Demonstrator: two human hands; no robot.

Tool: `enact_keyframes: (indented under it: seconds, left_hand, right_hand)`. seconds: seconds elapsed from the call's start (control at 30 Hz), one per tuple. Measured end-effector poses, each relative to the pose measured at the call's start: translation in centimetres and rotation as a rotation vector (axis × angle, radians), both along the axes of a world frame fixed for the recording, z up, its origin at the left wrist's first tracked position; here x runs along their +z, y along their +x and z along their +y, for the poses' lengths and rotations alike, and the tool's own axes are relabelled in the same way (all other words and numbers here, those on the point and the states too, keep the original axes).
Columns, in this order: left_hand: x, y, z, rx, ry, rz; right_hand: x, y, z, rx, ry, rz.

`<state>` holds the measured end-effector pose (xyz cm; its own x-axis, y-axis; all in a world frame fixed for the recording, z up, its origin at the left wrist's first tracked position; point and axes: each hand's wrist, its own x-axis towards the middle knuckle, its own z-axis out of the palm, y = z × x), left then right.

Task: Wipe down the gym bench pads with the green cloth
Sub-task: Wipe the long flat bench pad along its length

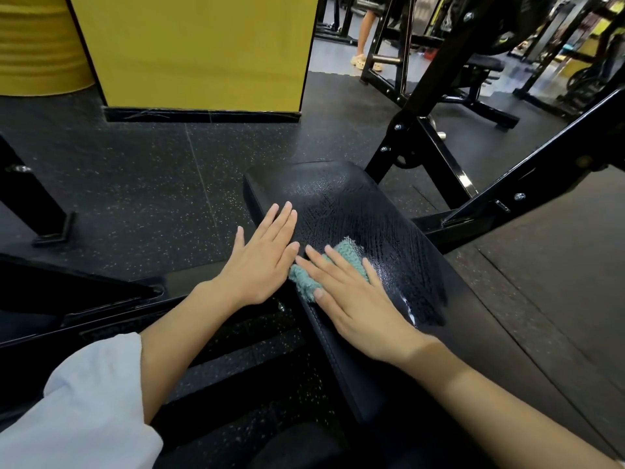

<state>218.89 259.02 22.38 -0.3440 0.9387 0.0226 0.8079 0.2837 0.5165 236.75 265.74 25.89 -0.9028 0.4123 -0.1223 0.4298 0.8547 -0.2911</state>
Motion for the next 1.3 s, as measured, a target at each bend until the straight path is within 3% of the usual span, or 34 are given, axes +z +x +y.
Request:
enact_keyframes:
  seconds: [0.2, 0.63, 1.0, 1.17, 1.23, 1.3]
  left_hand:
    - [0.3, -0.2, -0.1, 0.001, -0.037, 0.028]
    - [-0.2, 0.3, -0.1, 0.044, -0.01, 0.048]
    - [0.2, 2.6, -1.1, -0.048, -0.038, 0.159]
    - [0.9, 5.6, -0.4, -0.176, -0.019, 0.292]
    - [0.7, 6.2, -0.1, -0.203, -0.008, 0.316]
    - [0.5, 6.3, 0.0, -0.215, -0.005, 0.335]
  right_hand:
    - [-0.3, -0.9, 0.1, -0.007, 0.026, 0.028]
    - [-0.8, 5.8, -2.5, -0.019, 0.052, -0.006]
    - [-0.3, 5.3, 7.0, -0.377, 0.017, 0.012]
    - [-0.3, 6.2, 4.2, -0.31, 0.03, 0.005]
    - [-0.8, 7.3, 1.6, -0.236, 0.164, 0.014]
    - [-1.1, 8.7, -0.9, -0.176, 0.175, 0.012]
